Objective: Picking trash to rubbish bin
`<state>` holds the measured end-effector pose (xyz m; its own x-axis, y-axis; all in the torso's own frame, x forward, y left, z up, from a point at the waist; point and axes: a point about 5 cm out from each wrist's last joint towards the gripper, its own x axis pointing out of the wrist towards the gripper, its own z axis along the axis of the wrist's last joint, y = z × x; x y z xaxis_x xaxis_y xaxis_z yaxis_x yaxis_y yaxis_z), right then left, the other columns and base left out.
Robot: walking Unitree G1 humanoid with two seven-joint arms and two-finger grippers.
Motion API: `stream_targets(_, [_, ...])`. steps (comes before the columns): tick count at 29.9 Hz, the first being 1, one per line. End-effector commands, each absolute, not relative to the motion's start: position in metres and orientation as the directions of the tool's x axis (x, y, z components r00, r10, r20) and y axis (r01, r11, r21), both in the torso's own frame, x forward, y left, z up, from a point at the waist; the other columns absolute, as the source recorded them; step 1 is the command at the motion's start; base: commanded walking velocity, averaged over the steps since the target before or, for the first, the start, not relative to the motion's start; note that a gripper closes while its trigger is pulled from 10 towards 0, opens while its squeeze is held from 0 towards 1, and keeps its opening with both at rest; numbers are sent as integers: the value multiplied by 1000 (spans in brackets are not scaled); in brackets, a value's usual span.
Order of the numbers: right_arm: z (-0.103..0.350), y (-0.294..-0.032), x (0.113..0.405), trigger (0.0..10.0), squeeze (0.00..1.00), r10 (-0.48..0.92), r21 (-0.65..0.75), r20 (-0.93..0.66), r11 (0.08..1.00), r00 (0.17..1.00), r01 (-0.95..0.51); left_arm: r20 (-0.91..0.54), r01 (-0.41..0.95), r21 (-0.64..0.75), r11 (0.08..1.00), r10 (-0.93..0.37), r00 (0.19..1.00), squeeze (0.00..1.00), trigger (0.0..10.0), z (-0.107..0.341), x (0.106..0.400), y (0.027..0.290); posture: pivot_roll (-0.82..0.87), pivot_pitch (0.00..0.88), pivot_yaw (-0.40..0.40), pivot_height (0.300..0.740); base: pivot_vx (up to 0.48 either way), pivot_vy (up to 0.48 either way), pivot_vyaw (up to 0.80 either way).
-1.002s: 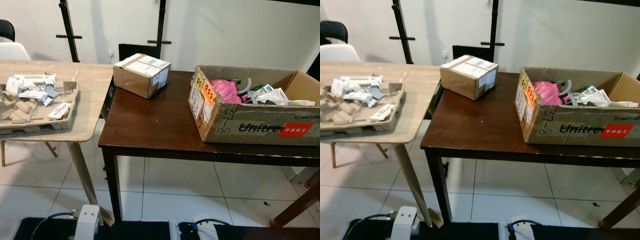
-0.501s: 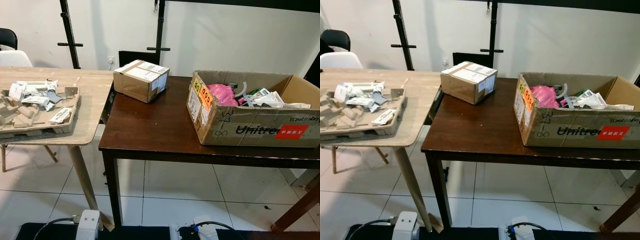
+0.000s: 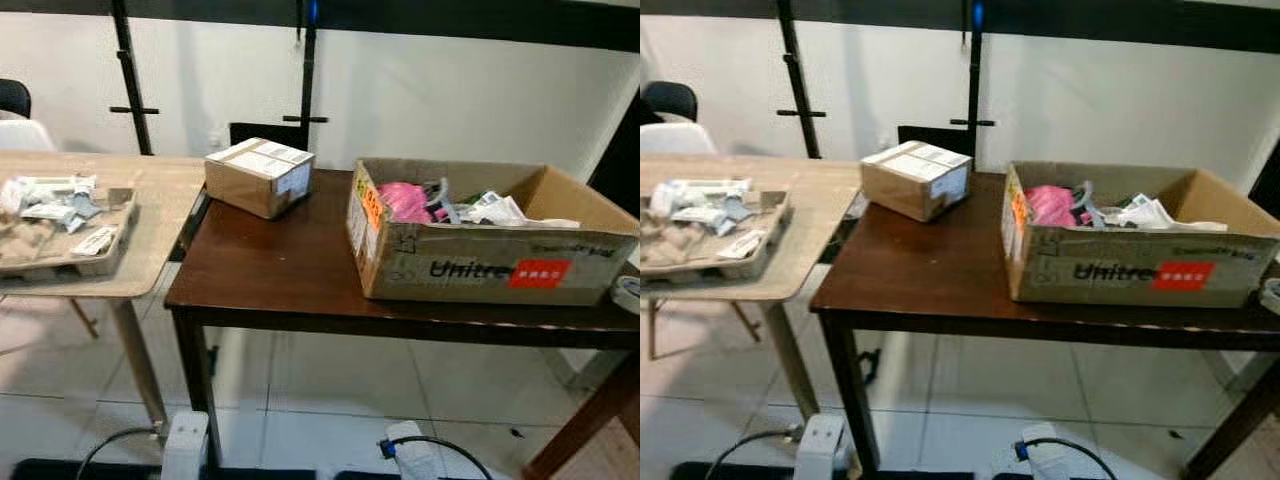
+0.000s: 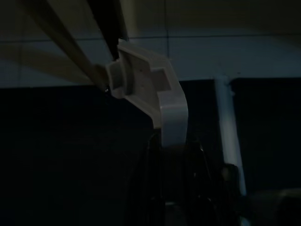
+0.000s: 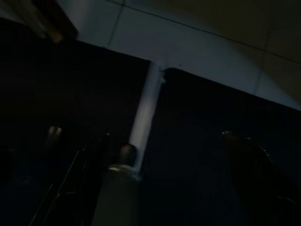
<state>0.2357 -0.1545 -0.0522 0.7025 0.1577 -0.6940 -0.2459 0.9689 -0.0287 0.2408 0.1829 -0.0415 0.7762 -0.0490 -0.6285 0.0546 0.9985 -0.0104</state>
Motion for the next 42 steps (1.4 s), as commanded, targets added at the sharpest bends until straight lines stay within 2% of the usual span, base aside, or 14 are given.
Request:
stream_targets(1, [-55,-161,231,10000,0,143,-38,-707,970,692,-239,-636,63,-6,998,-52,770,0,10000,-44,238,182,6,56,-31,740,0,-349,0])
stream_targets(42, [-54,-163,233,10000,0,150,-36,-702,969,696,-245,-627,61,-27,998,-64,776,0,10000,-42,242,183,-2,65,-33,740,0,-354,0])
